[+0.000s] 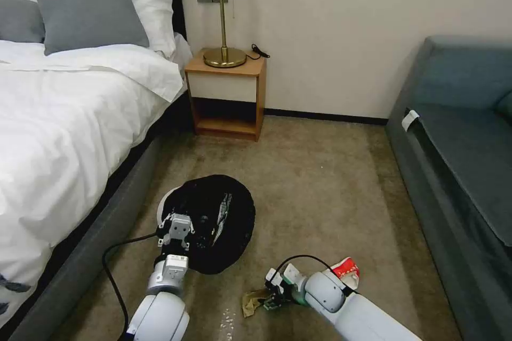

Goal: Pick up the trash bin, then pick up the garbage on the floor and place it into the trash bin.

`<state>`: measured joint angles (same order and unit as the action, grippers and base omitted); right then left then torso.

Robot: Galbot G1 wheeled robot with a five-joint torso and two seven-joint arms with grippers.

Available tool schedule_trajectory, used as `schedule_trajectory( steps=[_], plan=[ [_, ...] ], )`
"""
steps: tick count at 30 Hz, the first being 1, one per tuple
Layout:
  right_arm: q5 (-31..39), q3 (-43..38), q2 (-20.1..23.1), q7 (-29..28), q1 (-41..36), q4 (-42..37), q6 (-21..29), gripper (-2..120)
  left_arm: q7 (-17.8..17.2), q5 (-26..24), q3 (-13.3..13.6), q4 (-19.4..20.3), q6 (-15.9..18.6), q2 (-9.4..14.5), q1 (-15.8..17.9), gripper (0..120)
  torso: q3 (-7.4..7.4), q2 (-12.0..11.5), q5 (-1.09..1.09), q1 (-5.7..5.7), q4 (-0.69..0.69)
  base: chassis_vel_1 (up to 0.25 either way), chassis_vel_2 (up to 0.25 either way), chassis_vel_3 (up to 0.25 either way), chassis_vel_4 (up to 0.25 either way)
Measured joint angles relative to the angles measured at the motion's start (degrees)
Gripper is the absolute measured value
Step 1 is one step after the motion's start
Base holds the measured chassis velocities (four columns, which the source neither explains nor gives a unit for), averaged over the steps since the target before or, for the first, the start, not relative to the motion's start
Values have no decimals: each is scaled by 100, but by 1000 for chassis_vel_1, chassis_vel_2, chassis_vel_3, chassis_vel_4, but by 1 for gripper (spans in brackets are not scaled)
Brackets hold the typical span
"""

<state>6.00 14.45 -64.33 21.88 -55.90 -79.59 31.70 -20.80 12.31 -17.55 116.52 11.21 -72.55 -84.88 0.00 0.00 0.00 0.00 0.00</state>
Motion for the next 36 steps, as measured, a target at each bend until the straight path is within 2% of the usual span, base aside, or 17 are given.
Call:
schedule_trajectory(
  steps=[1,2,5,6,8,9,12,15,17,19,31,36],
  plan=[
    [-1,-15,16,3,-13,-12,1,59,0,0,-3,14,0,3,-2,4,0,0,1,0,0,0,0,0,0],
    [-1,-15,16,3,-13,-12,1,59,0,0,-3,14,0,3,-2,4,0,0,1,0,0,0,0,0,0],
    [0,-57,69,6,-40,-48,1,45,0,0,-15,34,-1,7,-3,4,0,0,0,0,0,0,0,0,0],
    [0,-57,69,6,-40,-48,1,45,0,0,-15,34,-1,7,-3,4,0,0,0,0,0,0,0,0,0],
    [2,-87,114,7,-62,-71,1,35,0,-2,-18,53,-1,11,-8,4,0,0,0,0,0,0,0,0,0],
    [2,-87,114,7,-62,-71,1,35,0,-2,-18,53,-1,11,-8,4,0,0,0,0,0,0,0,0,0],
    [10,-122,149,7,-90,-99,1,20,0,-4,-16,58,-1,15,-15,4,0,0,0,0,0,0,0,0,0],
    [14,-142,156,6,-101,-110,1,15,0,-4,-14,58,-1,16,-16,4,0,0,0,0,0,0,0,0,0],
    [28,-210,157,5,-119,-133,-1,4,1,-4,-9,57,-13,16,-22,4,0,0,0,0,0,0,0,0,0],
    [38,-264,152,5,-132,-144,-6,0,1,-3,-9,50,-27,16,-23,4,0,0,0,0,0,0,0,0,0],
    [313,-1282,-321,-54,-424,-396,9,0,0,-43,36,-28,-88,15,-6,4,0,0,0,0,0,0,0,0,0],
    [343,-1955,-575,-134,-446,-329,16,0,-1,-145,7,-42,-133,79,0,4,0,0,0,0,0,0,0,0,0]
  ],
)
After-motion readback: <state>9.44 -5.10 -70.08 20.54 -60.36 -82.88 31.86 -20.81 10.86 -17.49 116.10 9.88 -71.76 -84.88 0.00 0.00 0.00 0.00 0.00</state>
